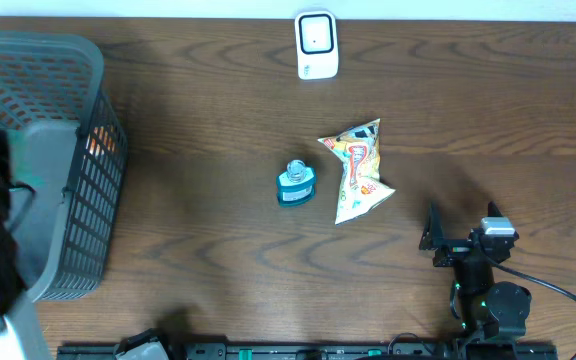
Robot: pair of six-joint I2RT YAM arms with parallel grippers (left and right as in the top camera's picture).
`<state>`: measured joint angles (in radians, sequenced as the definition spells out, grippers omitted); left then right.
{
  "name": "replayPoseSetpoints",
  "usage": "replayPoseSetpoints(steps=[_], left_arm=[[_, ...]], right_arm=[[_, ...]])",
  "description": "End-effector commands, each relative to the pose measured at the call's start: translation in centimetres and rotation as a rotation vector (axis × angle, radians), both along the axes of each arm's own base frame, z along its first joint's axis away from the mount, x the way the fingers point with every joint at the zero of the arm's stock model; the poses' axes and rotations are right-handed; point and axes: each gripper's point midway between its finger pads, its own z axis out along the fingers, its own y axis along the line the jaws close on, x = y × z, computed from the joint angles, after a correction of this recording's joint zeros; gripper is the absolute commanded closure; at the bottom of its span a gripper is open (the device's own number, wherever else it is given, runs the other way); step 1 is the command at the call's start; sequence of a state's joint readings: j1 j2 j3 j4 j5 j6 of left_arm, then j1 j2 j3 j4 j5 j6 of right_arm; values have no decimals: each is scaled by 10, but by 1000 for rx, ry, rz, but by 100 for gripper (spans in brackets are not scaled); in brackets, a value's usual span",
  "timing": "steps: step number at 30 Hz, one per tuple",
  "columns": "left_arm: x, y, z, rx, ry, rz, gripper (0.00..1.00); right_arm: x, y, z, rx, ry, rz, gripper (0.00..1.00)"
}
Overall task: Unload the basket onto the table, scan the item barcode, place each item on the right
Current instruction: 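Reach into the basket and grasp the mint-green wipes pack, then carry the wipes pack to the scanner and hold it there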
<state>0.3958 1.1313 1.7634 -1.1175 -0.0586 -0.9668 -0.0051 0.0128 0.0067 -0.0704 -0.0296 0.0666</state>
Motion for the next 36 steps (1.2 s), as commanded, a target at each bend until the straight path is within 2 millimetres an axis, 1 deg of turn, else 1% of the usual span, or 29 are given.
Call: replayPoseSetpoints(steps=[1, 3, 4, 8, 10, 12, 16, 19, 21, 22, 26, 30, 34, 36], left_arm=[[5, -51, 12, 23, -38, -232, 93], [4, -76, 5, 30, 3, -341, 93], [3, -82, 1, 26, 19, -362, 93], [2, -121, -36, -9, 173, -519, 93], [5, -139, -53, 4, 235, -606, 93], [9, -167, -76, 25, 318, -731, 93], [13, -205, -99, 88, 401, -904, 93], [14, -239, -117, 128, 463, -1016, 93], [15, -254, -127, 160, 499, -1055, 93], [15, -265, -137, 190, 531, -1082, 93], [12, -296, -165, 247, 620, -1137, 92], [9, -316, -182, 250, 667, -1139, 93], [5, -339, -194, 276, 685, -1194, 93], [1, -353, -203, 294, 702, -1227, 93]], right_arm=[[0, 2, -1, -12, 3, 10, 1], [0, 2, -1, -12, 3, 10, 1], [0, 2, -1, -12, 3, 10, 1], [0, 2, -1, -12, 3, 10, 1], [0, 2, -1, -12, 3, 10, 1], [0, 2, -1, -12, 3, 10, 1], [0, 2, -1, -12, 3, 10, 1], [0, 2, -1, -12, 3, 10, 1], [0, 2, -1, -12, 3, 10, 1], [0, 2, -1, -12, 3, 10, 1], [0, 2, -1, -12, 3, 10, 1], [0, 2, -1, -12, 3, 10, 1], [0, 2, -1, -12, 3, 10, 1], [0, 2, -1, -12, 3, 10, 1]])
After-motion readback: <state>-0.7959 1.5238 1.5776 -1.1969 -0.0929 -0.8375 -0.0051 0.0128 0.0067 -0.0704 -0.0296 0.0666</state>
